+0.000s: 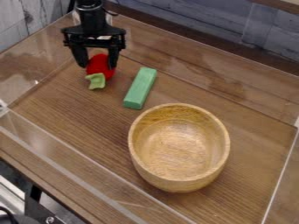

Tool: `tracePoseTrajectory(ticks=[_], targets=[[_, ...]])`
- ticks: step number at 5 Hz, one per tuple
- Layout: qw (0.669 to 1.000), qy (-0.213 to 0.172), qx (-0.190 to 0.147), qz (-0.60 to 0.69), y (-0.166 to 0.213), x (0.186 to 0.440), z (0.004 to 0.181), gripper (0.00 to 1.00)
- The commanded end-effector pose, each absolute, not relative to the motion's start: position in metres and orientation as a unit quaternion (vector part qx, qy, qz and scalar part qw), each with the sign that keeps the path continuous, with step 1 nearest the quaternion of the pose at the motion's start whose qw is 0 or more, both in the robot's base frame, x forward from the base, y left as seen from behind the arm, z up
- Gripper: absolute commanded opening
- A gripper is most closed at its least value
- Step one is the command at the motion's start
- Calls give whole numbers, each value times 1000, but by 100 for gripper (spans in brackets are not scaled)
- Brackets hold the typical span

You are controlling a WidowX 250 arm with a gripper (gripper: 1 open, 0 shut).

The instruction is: Move the red fruit to the right

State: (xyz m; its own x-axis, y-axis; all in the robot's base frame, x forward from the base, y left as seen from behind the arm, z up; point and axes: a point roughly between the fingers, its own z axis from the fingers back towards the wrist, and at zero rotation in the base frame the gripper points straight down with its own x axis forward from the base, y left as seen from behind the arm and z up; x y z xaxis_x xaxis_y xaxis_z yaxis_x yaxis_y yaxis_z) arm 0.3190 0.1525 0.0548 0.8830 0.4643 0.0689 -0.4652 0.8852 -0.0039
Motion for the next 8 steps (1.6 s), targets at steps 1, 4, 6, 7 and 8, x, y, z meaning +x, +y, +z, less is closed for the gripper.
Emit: tracePoseTrajectory(ticks=[1,4,6,7,8], targets=[[962,-62,19,266,166,332,67,100],[947,-53,27,317,167,332,64,100],[965,-48,24,257,163,320,89,100],[965,-48,27,257,160,315,91,0],[968,-59,22,243,150,328,99,0]])
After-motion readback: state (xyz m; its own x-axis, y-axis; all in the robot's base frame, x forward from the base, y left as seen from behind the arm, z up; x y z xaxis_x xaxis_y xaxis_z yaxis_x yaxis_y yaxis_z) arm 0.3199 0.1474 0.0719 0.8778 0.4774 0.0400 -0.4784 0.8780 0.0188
